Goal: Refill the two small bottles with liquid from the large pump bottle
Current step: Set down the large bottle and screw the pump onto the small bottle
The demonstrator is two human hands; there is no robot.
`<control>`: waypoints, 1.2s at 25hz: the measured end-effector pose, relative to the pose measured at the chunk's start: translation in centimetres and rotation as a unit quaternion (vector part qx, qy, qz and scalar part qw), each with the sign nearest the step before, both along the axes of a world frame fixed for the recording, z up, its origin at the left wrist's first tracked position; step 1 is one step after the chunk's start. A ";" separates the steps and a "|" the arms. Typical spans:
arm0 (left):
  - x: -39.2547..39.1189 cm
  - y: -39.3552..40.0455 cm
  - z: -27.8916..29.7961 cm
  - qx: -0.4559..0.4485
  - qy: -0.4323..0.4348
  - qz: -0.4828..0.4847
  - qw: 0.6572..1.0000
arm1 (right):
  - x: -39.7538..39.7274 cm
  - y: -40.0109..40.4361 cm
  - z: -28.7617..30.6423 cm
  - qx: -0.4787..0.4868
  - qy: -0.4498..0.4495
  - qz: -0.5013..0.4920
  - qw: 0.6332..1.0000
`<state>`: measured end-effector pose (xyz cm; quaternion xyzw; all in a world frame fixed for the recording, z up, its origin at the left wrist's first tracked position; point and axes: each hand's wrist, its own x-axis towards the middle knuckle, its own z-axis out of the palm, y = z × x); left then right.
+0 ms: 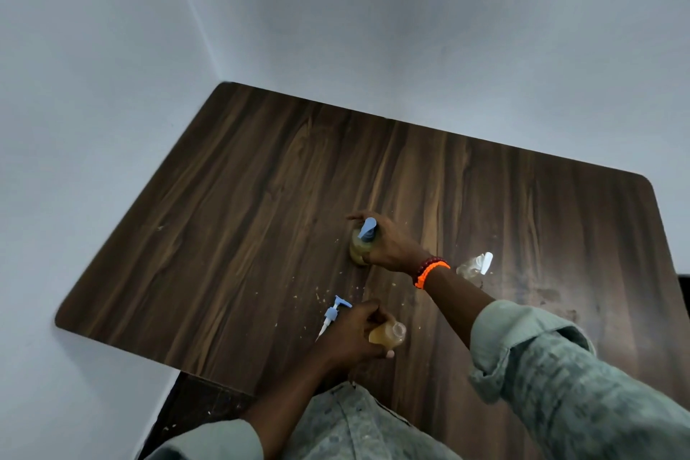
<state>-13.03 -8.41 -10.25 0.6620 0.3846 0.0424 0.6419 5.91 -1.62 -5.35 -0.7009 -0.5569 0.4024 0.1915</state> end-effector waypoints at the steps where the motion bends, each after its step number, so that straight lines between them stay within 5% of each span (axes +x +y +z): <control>1: 0.0 0.0 0.2 0.007 0.002 -0.005 1.000 | -0.1 -0.2 0.1 -0.004 -0.001 -0.009 1.000; 6: -0.1 -0.5 0.6 0.018 0.007 -0.014 1.000 | -0.1 -1.0 2.4 -0.024 -0.012 -0.029 0.999; 11: -1.5 -1.5 0.7 0.031 0.018 0.004 0.999 | 1.1 -5.0 2.4 -0.151 -0.164 -0.029 0.974; 20: -3.8 -3.2 0.4 0.084 0.068 -0.036 0.993 | -9.7 -3.8 -1.5 -0.140 -0.135 0.073 0.978; 26: -4.4 -4.3 0.1 0.098 0.050 -0.033 0.993 | -11.8 -3.7 -5.9 -0.127 -0.190 0.002 0.973; 30: -4.5 -4.0 0.4 0.058 0.053 -0.016 0.997 | -10.4 -3.6 -4.6 -0.103 -0.080 -0.110 0.985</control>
